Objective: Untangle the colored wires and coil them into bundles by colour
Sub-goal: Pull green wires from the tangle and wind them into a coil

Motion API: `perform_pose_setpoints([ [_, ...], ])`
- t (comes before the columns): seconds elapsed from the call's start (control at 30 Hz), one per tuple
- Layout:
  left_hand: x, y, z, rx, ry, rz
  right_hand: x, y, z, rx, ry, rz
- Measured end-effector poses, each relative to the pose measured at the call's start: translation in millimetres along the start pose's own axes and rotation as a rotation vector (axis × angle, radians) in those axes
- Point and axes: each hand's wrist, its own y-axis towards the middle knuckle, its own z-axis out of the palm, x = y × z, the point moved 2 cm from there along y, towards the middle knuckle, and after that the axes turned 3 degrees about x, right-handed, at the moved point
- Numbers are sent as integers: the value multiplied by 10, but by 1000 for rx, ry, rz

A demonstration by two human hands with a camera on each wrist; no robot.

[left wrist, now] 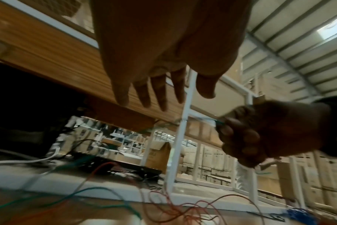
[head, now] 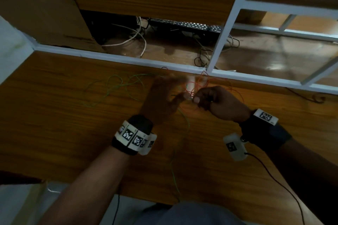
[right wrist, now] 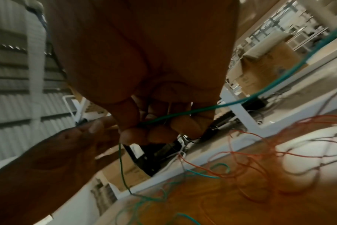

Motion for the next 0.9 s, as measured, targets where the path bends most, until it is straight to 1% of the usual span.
perform_pose_setpoints([
  [0.07, -161, 81, 140, 130, -155, -47, 72, -106, -156, -65, -4, -35],
  [0.1, -189, 100, 202, 159, -225, -74, 49, -178, -255, -111, -37, -55],
  [0.17, -193, 104, 267, 175, -271, -113, -90, -387, -489, -187, -113, -41],
  [0.2, -169, 86, 287, 194, -269, -133, -204, -527, -612, -210, -132, -14],
  [0.27, -59, 38, 313, 239, -185, -172, -505, -855, -864, -250, -180, 62],
  [0.37, 95, 0, 339, 284, -49, -256, -1022, -1395, -1224, -370, -187, 208],
  [0.4, 103, 10, 362, 292, -43, -278, -1187, -1557, -1305, -369, -199, 256],
  [0.43, 40, 38, 407, 299, -41, -276, -1339, -1671, -1334, -338, -257, 306],
  [0.47, -60, 72, 476, 306, -30, -255, -1510, -1743, -1319, -275, -320, 346],
  [0.5, -185, 116, 557, 308, -10, -198, -1573, -1794, -1256, -205, -393, 413],
  [0.53, -295, 166, 656, 312, 14, -129, -1613, -1814, -1189, -163, -465, 446],
  [0.57, -395, 213, 756, 323, 31, -81, -1614, -1811, -1125, -194, -538, 479],
  [0.6, -483, 256, 854, 343, 32, -61, -1617, -1777, -1028, -224, -557, 458],
  [0.67, -598, 338, 1034, 378, 11, -39, -1400, -1620, -775, -304, -445, 345],
  [0.73, -712, 388, 1169, 415, -15, -29, -1125, -1399, -477, -285, -351, 175],
  [0.8, -815, 403, 1240, 457, -13, -27, -973, -1164, -202, -246, -295, 66],
  [0.87, -806, 400, 1217, 473, -27, -56, -943, -1055, -92, -274, -277, -13],
  [0.9, -763, 389, 1174, 467, -43, -76, -952, -1061, -126, -293, -261, -16],
])
